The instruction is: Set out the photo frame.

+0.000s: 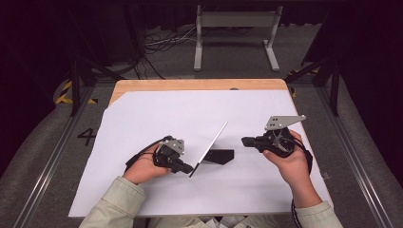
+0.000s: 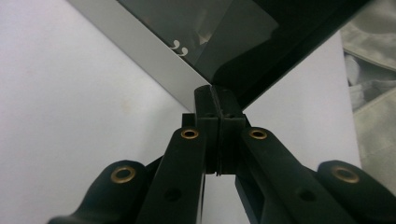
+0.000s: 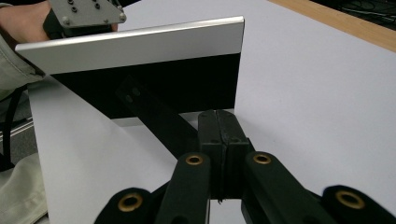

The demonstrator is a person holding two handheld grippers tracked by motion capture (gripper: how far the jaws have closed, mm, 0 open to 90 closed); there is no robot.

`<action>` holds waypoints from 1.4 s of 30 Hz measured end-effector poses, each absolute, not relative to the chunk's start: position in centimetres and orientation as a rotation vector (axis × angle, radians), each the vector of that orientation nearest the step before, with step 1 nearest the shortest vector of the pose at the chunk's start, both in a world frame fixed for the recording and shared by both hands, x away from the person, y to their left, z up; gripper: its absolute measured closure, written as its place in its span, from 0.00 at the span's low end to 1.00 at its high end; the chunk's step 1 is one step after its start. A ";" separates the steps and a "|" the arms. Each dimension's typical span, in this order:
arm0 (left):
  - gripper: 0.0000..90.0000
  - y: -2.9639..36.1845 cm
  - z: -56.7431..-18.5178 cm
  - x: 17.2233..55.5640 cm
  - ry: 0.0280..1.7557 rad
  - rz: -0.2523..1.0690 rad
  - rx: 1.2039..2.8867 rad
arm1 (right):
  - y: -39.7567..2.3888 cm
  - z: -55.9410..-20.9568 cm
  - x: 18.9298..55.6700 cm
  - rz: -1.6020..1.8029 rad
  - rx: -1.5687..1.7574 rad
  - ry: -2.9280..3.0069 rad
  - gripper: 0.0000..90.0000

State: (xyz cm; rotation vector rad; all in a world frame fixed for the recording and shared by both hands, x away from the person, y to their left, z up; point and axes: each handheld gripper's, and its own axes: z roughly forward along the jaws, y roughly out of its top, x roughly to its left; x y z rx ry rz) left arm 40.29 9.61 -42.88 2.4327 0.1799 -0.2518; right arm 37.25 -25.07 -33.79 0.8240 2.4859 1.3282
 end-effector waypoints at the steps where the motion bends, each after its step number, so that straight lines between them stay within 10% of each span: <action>1: 1.00 9.4 -42.9 40.1 0.162 -0.264 2.435 | -25.1 -33.8 37.3 1.328 0.826 2.486 1.00; 42: 1.00 3.2 -43.2 36.8 -0.086 -0.312 2.492 | -26.0 -33.3 36.9 1.345 0.848 2.453 1.00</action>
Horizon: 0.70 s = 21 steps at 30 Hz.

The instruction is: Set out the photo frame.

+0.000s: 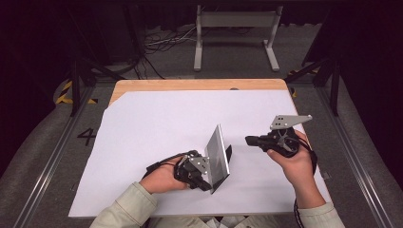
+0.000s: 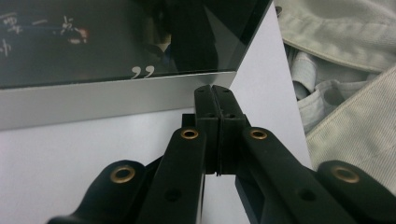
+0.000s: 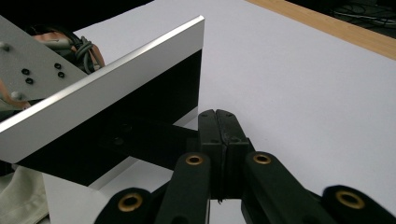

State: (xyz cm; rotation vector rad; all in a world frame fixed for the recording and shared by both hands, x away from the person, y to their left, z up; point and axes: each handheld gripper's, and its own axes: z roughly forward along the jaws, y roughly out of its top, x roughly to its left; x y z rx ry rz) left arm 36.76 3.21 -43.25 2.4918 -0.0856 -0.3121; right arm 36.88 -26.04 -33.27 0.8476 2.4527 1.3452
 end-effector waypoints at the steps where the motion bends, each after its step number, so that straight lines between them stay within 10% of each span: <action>1: 1.00 3.1 -43.2 36.7 -0.089 -0.302 2.491 | -26.1 -33.2 36.8 1.344 0.850 2.450 1.00; 21: 1.00 0.3 -43.4 35.7 -0.065 -0.257 2.449 | -27.0 -33.0 36.5 1.356 0.910 2.419 1.00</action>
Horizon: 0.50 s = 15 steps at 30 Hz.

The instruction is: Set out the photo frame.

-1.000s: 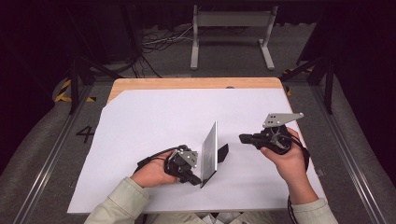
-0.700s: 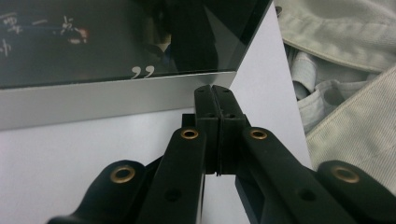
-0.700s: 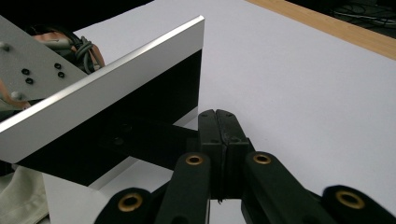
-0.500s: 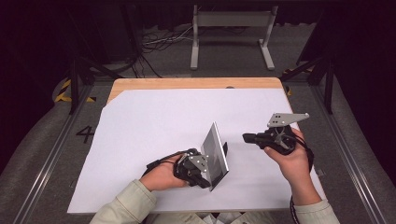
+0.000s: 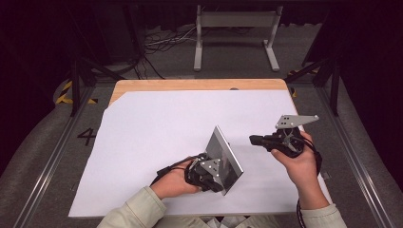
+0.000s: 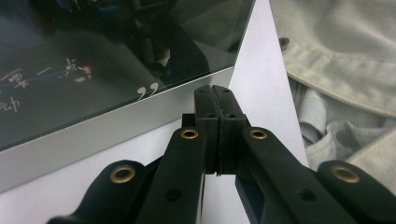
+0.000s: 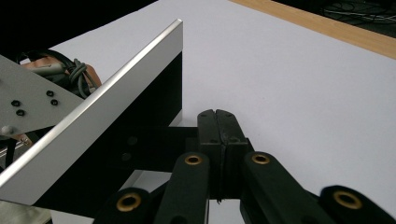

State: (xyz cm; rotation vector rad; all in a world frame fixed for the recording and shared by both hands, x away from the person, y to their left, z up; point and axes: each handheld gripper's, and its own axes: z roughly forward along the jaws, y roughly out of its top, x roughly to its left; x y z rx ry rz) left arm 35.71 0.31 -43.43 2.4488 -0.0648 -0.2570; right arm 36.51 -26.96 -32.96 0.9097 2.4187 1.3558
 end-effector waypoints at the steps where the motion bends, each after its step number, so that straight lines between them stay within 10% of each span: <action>1: 1.00 0.2 -43.4 35.7 -0.063 -0.252 2.449 | -27.0 -32.9 36.5 1.352 0.908 2.419 1.00; 15: 0.97 0.5 -43.3 35.3 -0.037 -0.280 2.429 | -27.3 -32.7 36.4 1.385 0.954 2.415 0.99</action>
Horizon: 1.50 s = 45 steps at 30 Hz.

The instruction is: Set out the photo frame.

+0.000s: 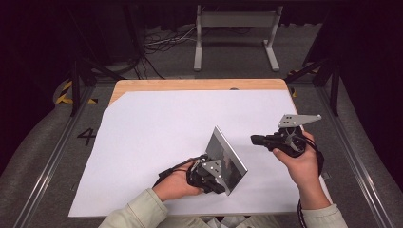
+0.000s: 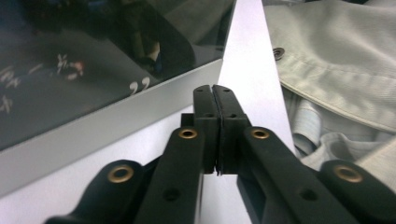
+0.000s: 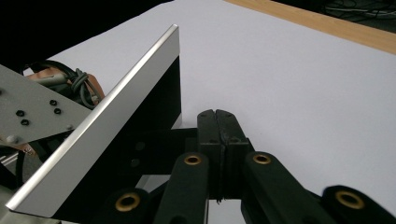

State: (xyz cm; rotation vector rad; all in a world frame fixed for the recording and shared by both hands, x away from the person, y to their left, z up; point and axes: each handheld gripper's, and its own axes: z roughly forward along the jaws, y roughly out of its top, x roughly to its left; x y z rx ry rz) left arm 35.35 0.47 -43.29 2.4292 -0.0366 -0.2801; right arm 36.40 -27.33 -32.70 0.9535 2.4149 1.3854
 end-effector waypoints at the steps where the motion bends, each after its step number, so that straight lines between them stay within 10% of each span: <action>1: 0.95 0.7 -43.2 35.4 -0.033 -0.287 2.425 | -27.4 -32.7 36.4 1.392 0.968 2.419 0.97; 45: 0.71 15.4 -41.4 38.4 0.542 0.087 2.204 | -25.3 -29.5 37.6 1.439 1.069 2.455 0.74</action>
